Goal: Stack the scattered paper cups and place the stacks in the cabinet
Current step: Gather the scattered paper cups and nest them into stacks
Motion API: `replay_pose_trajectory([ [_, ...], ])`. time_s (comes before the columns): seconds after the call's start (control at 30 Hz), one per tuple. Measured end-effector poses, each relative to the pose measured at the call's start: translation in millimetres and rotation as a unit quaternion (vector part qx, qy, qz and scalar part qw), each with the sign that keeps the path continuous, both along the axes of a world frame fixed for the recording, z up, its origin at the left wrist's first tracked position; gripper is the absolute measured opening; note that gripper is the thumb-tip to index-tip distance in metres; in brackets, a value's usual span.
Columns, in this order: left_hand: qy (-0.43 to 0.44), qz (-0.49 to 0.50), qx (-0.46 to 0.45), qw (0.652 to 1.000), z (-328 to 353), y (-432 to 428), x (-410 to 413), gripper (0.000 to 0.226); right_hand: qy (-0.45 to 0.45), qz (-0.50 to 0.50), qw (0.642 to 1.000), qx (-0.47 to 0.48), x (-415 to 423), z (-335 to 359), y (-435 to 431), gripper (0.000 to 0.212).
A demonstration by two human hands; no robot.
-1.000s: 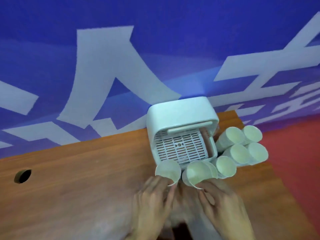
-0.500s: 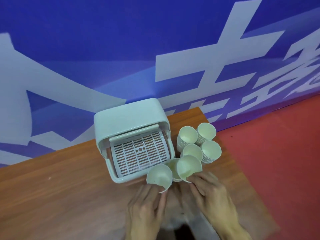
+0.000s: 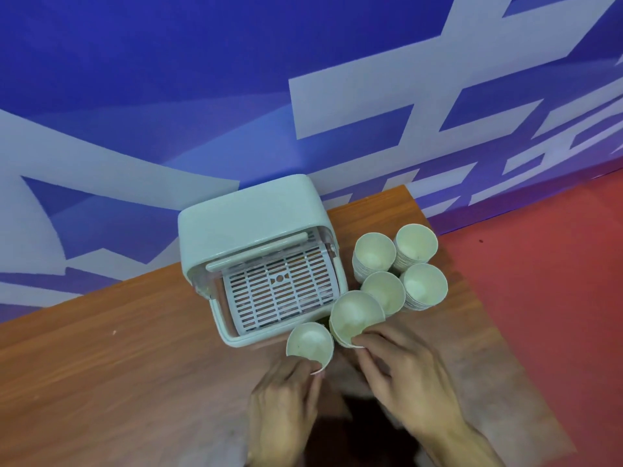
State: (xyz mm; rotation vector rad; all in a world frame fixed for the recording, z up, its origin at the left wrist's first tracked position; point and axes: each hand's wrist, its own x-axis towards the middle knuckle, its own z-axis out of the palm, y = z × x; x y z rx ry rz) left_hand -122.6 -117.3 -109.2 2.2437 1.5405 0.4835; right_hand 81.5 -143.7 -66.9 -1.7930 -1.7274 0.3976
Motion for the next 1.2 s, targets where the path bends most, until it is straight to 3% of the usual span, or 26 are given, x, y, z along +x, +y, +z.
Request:
replay_pose_trajectory([
  [0.1,0.011,-0.012,-0.024,1.000,-3.3,3.1,0.2,0.008,-0.008,0.013,1.000,-0.025,-1.1,-12.9,-2.3,0.009],
  [0.2,0.030,-0.016,-0.044,0.998,-6.6,6.2,0.0,0.013,-0.008,0.015,0.997,-0.072,-0.8,-32.2,2.5,0.007],
  [0.3,0.037,-0.016,-0.060,0.997,-6.8,10.5,2.1,0.013,-0.030,0.034,0.995,-0.087,-2.6,-41.5,8.0,0.025],
  [0.47,0.026,-0.013,-0.076,0.997,-10.9,14.9,5.1,0.005,-0.064,0.013,0.995,-0.080,-4.9,-56.2,10.0,0.025],
  [0.67,0.017,-0.014,-0.090,0.996,-15.0,17.4,4.1,0.011,-0.042,-0.008,0.989,-0.143,-10.9,-64.1,12.3,0.023],
  [0.87,0.005,-0.028,-0.107,0.994,-9.5,21.8,2.7,0.009,-0.024,0.002,0.983,-0.183,-11.8,-58.7,12.0,0.036],
  [1.1,0.001,-0.041,-0.144,0.989,-11.9,24.6,-2.3,0.017,-0.082,-0.008,0.975,-0.208,-22.9,-45.9,10.2,0.027],
  [1.2,0.058,-0.071,-0.112,0.989,-10.3,27.2,0.0,0.020,-0.102,-0.022,0.967,-0.234,-29.3,-39.4,13.6,0.021],
])
